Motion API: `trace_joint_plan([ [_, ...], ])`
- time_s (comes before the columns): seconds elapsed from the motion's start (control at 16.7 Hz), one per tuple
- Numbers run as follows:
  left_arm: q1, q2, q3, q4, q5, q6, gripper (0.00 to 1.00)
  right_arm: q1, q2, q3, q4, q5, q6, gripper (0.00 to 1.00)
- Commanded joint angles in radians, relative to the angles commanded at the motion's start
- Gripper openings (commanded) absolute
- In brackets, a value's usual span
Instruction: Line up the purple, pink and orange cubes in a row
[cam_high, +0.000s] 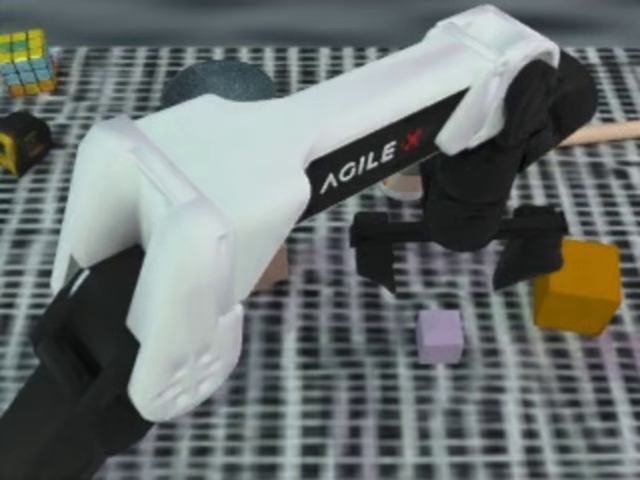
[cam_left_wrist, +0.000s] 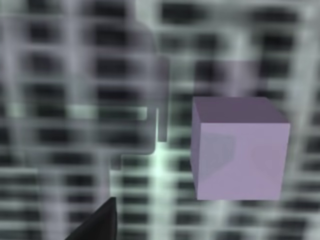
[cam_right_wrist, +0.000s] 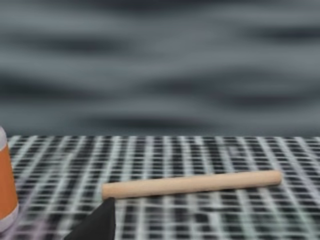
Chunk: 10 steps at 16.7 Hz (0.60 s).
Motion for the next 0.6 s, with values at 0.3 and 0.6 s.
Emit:
trace_joint_plan([
  [0.3,0.013,-0.003,-0.014,0.009,0.000,0.061,1.00,0.000,0.000,0.000,0.000,0.000,0.000,1.00],
  [0.6,0.105,-0.038,-0.088,0.037,0.005,0.365,1.00,0.000,0.000,0.000,0.000,0.000,0.000,1.00],
])
